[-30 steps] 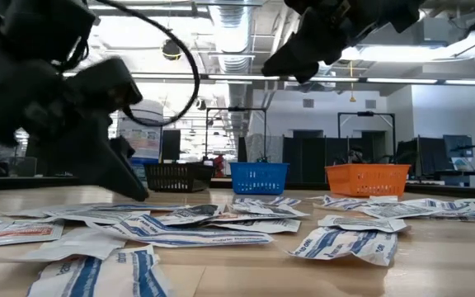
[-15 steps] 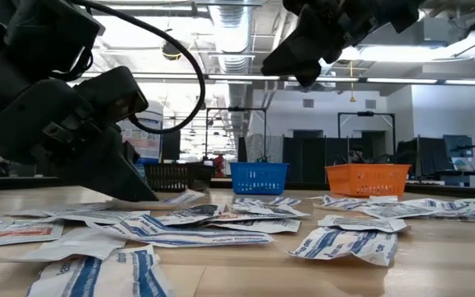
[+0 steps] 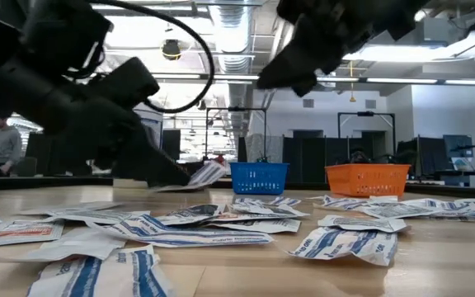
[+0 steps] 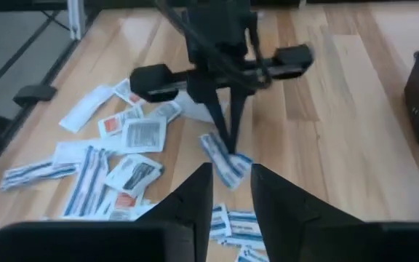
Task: Pick & Place First Aid Supplies
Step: Put the blue bandage into the blue bin
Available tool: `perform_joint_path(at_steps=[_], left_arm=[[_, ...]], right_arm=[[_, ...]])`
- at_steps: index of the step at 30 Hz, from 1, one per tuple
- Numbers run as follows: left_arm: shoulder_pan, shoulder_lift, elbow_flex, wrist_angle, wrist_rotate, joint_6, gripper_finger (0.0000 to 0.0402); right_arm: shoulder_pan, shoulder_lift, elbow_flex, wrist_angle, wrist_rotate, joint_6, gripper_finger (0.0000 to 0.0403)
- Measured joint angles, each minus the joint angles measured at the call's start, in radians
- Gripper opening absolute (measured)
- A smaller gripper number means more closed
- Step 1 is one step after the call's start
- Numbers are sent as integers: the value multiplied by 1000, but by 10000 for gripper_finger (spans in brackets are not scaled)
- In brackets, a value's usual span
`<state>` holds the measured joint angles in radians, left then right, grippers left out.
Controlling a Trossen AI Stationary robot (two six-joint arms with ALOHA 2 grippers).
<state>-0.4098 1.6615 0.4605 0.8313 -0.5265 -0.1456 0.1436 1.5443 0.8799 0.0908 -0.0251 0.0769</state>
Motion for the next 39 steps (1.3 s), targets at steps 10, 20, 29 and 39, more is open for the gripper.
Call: perform_joint_path(at_steps=[10, 20, 29, 39], left_arm=[[127, -3, 107, 27, -144, 216, 6], [168, -3, 117, 29, -130, 216, 7], [167, -5, 118, 44, -131, 216, 7], [167, -5, 118, 79, -131, 216, 7]], right_arm=[[-116, 99, 33, 22, 97, 163, 147], [-169, 111, 34, -43, 75, 236, 145], [-179, 113, 34, -14, 74, 230, 115], [-178, 113, 34, 26, -1, 186, 26]])
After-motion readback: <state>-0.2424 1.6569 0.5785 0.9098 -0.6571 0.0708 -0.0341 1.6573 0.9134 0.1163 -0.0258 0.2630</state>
